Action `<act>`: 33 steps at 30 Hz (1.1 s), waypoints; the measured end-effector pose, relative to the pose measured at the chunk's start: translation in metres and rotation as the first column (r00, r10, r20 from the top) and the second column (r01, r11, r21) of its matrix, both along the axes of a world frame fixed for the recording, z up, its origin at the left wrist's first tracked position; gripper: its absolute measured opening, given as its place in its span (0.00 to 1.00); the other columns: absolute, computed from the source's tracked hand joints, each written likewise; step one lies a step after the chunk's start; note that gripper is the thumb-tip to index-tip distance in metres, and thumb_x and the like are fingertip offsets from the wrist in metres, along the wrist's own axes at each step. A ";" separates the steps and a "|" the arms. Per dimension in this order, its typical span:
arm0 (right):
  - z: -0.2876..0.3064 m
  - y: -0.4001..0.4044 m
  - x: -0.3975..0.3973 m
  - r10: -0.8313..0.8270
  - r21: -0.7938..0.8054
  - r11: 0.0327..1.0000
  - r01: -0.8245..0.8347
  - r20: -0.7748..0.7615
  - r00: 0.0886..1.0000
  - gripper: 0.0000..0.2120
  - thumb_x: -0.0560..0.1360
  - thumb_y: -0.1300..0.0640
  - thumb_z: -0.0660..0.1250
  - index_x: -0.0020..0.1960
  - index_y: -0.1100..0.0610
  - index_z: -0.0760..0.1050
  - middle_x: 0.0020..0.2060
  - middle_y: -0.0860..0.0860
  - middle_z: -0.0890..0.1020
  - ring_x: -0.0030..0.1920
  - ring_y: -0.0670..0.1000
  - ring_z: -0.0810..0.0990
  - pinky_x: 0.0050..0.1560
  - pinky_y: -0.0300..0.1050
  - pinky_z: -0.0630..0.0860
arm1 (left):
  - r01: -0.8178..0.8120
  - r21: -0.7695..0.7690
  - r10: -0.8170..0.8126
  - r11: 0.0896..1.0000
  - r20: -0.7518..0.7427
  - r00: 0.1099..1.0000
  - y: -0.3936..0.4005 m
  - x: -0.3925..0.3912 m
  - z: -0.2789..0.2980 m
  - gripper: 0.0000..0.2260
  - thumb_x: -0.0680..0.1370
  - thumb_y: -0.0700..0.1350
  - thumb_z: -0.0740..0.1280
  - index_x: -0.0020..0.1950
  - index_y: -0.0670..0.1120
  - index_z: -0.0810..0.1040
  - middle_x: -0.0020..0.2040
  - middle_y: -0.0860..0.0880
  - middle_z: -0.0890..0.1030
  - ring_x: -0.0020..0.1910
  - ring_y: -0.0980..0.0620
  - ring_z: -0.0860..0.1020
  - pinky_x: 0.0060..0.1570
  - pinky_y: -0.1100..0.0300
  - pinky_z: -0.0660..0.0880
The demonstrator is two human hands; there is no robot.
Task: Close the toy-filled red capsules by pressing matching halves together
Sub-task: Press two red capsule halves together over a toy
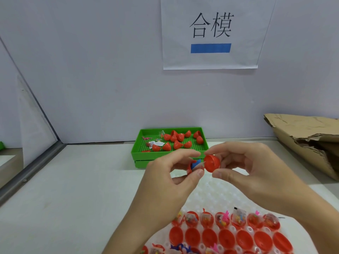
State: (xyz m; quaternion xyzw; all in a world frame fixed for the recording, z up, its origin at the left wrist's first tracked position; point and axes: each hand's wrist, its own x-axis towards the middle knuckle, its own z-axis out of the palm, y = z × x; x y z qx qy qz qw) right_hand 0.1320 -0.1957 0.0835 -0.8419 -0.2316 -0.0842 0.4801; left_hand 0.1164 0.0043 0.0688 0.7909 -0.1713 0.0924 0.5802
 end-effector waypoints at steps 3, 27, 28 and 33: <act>0.001 -0.002 -0.001 0.020 -0.002 1.000 -0.020 -0.008 1.000 0.14 0.70 0.59 0.77 0.52 0.45 0.83 0.41 0.47 0.85 0.44 0.51 0.84 0.48 0.42 0.80 | 0.059 0.005 -0.059 0.998 -0.037 0.998 0.004 0.001 0.003 0.08 0.75 0.44 0.74 0.51 0.56 0.83 0.45 0.54 0.84 0.51 0.56 0.82 0.46 0.67 0.79; 0.000 0.005 -0.002 0.053 0.085 0.995 -0.057 0.054 0.997 0.21 0.67 0.64 0.79 0.52 0.43 0.83 0.41 0.43 0.86 0.44 0.48 0.86 0.49 0.39 0.81 | -0.028 -0.147 0.029 0.989 0.004 1.000 -0.003 -0.002 0.005 0.02 0.73 0.40 0.75 0.41 0.46 0.84 0.37 0.52 0.86 0.39 0.55 0.85 0.42 0.68 0.79; 0.000 0.005 -0.002 0.053 0.082 0.995 -0.058 0.060 0.997 0.21 0.66 0.65 0.79 0.52 0.43 0.84 0.41 0.43 0.86 0.44 0.49 0.86 0.49 0.39 0.82 | -0.037 -0.131 0.041 0.991 0.027 0.999 -0.003 -0.002 0.004 0.02 0.72 0.40 0.75 0.40 0.47 0.84 0.37 0.53 0.86 0.38 0.55 0.85 0.41 0.69 0.78; 0.001 0.007 -0.003 0.047 0.084 0.995 -0.055 0.089 0.995 0.17 0.65 0.64 0.80 0.50 0.47 0.85 0.41 0.44 0.86 0.43 0.49 0.86 0.48 0.40 0.82 | -0.068 -0.076 0.075 0.995 0.096 0.993 -0.005 -0.004 0.003 0.04 0.73 0.41 0.74 0.43 0.50 0.87 0.37 0.56 0.86 0.41 0.56 0.84 0.42 0.68 0.79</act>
